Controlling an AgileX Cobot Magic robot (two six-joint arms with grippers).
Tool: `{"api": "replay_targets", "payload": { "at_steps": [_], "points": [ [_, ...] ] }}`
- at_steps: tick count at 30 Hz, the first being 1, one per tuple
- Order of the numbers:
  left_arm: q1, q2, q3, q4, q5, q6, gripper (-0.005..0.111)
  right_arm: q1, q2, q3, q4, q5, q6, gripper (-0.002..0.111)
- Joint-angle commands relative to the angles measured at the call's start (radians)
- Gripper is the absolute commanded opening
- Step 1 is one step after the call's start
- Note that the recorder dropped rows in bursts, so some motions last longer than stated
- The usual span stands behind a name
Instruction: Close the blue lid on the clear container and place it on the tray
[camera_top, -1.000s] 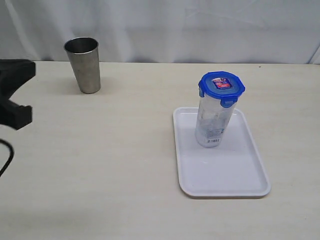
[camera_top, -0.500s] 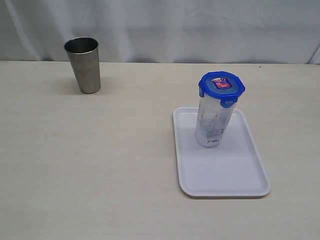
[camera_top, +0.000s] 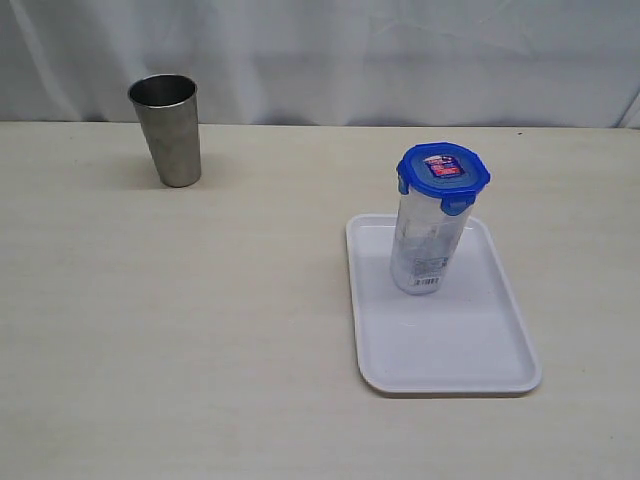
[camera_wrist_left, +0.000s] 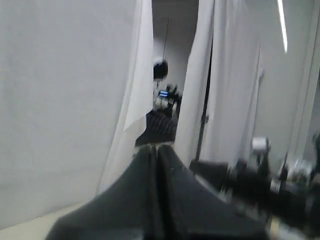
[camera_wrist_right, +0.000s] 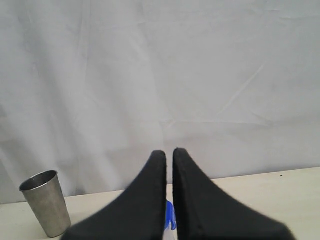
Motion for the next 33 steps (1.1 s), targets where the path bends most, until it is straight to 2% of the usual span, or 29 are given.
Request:
{"api": "replay_targets", "payload": {
  "at_steps": [1,2,4,7,9,10,12,14,22,27,30,33],
  "points": [
    [-0.01,-0.004,0.089,-0.752,0.027,0.311,0.0,-0.006,-0.003,0.003,-0.001,0.002,0.001,0.005],
    [-0.01,-0.004,0.107,-0.824,0.031,0.372,0.0,-0.006,-0.003,0.003,-0.001,0.002,0.001,0.005],
    [-0.008,-0.018,0.143,-1.006,0.083,0.6,0.0,-0.006,-0.003,0.003,-0.001,0.002,0.001,0.005],
    [0.012,-0.077,0.204,-1.271,0.262,1.062,0.0,-0.006,-0.003,0.003,-0.001,0.002,0.001,0.005],
    [0.096,-0.139,0.243,-1.271,0.378,1.216,0.0,-0.006,-0.003,0.003,-0.001,0.002,0.001,0.005],
    [0.171,-0.192,0.268,-1.271,0.436,1.261,0.0,-0.006,-0.003,0.003,-0.001,0.002,0.001,0.005],
    [0.284,-0.277,0.297,-1.273,0.501,1.279,0.0,-0.006,-0.003,0.003,-0.001,0.002,0.001,0.005],
    [0.347,-0.333,0.314,-1.273,0.544,1.279,0.0,-0.006,-0.003,0.003,-0.001,0.002,0.001,0.005],
    [0.352,-0.333,0.352,-1.216,0.576,1.302,0.0,-0.006,-0.003,0.003,-0.001,-0.004,0.001,0.005],
    [0.352,-0.333,0.384,-1.217,0.547,1.473,0.0,-0.006,-0.003,0.003,-0.001,-0.004,0.001,0.005],
    [0.352,-0.333,0.384,-1.217,0.621,1.572,0.0,-0.006,-0.003,0.003,-0.001,-0.004,0.001,0.005],
    [0.352,-0.333,0.384,-1.217,0.636,1.584,0.0,-0.006,-0.003,0.003,-0.001,-0.004,0.001,0.005]
  ]
}}
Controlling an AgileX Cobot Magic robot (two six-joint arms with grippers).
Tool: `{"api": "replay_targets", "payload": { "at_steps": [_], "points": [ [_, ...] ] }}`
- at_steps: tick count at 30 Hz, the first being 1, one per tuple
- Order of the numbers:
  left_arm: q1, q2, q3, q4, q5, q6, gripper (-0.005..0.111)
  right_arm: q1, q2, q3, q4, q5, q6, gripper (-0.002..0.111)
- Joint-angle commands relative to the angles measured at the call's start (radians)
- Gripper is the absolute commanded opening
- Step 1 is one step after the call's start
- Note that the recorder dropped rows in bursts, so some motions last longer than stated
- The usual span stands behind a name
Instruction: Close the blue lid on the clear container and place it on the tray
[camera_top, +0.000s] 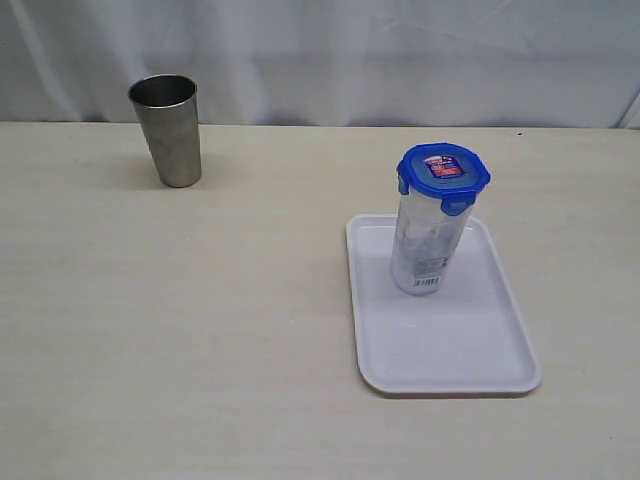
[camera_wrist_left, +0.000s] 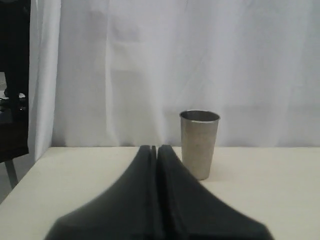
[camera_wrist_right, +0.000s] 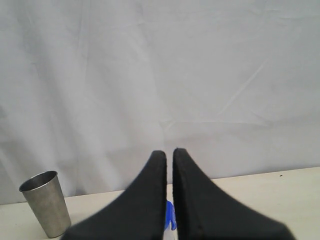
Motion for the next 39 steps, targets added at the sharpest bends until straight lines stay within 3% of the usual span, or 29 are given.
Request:
{"api": "replay_targets", "payload": {
  "at_steps": [1,16,39],
  "points": [
    [0.002,-0.002,0.003,0.009,0.029,0.052,0.0,-0.006,-0.003,0.003,-0.003,-0.004,0.001,0.005],
    [0.002,-0.002,0.003,0.046,0.257,0.049,0.0,-0.006,-0.003,0.003,-0.003,-0.004,0.001,0.005],
    [0.002,-0.002,0.003,0.044,0.261,0.018,0.0,-0.006,-0.003,0.003,-0.003,-0.004,0.001,0.005]
  ]
}}
